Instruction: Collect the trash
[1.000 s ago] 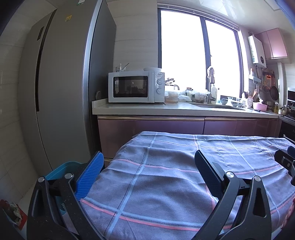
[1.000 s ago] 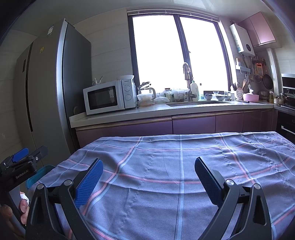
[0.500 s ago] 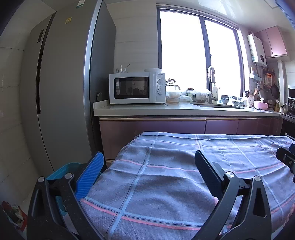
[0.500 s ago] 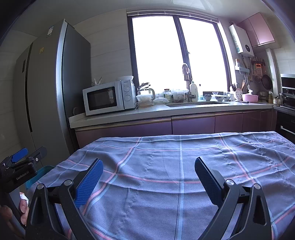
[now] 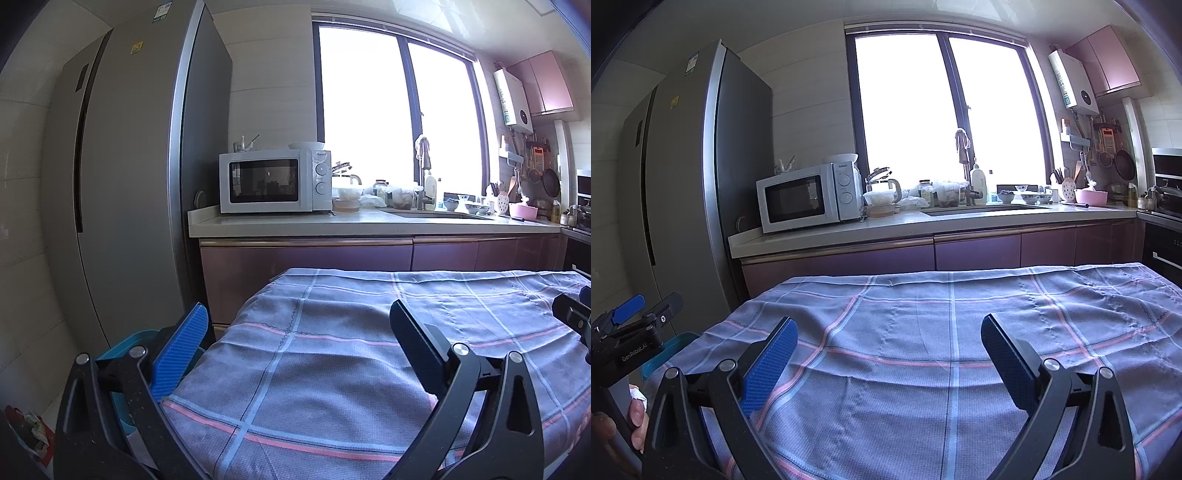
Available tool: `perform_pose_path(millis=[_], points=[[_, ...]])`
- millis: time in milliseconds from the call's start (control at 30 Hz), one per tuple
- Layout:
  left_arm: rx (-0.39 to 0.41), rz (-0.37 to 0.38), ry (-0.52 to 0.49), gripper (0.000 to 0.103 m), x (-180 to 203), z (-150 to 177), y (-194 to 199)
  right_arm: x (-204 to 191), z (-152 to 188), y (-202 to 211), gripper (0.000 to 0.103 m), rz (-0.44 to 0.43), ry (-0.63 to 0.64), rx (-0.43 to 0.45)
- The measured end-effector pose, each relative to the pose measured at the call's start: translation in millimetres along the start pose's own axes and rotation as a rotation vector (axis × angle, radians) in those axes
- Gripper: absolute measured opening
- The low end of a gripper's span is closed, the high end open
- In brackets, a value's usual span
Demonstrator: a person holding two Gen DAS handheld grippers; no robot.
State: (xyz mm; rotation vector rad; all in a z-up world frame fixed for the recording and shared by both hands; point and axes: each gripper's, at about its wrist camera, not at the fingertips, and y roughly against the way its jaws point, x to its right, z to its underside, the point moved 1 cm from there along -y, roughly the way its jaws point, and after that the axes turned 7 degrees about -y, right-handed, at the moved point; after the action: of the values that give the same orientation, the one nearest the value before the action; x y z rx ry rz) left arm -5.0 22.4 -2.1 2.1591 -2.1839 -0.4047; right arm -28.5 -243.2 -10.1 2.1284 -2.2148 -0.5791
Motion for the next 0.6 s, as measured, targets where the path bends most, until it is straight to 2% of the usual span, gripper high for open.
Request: perform_pose_path(millis=[600], points=[[-0.003,0.004,0.002,0.097,2.5,0.7,-0.1,-1.1,-1.0,2.5,0.096,-0.003,-0.006,-0.009]])
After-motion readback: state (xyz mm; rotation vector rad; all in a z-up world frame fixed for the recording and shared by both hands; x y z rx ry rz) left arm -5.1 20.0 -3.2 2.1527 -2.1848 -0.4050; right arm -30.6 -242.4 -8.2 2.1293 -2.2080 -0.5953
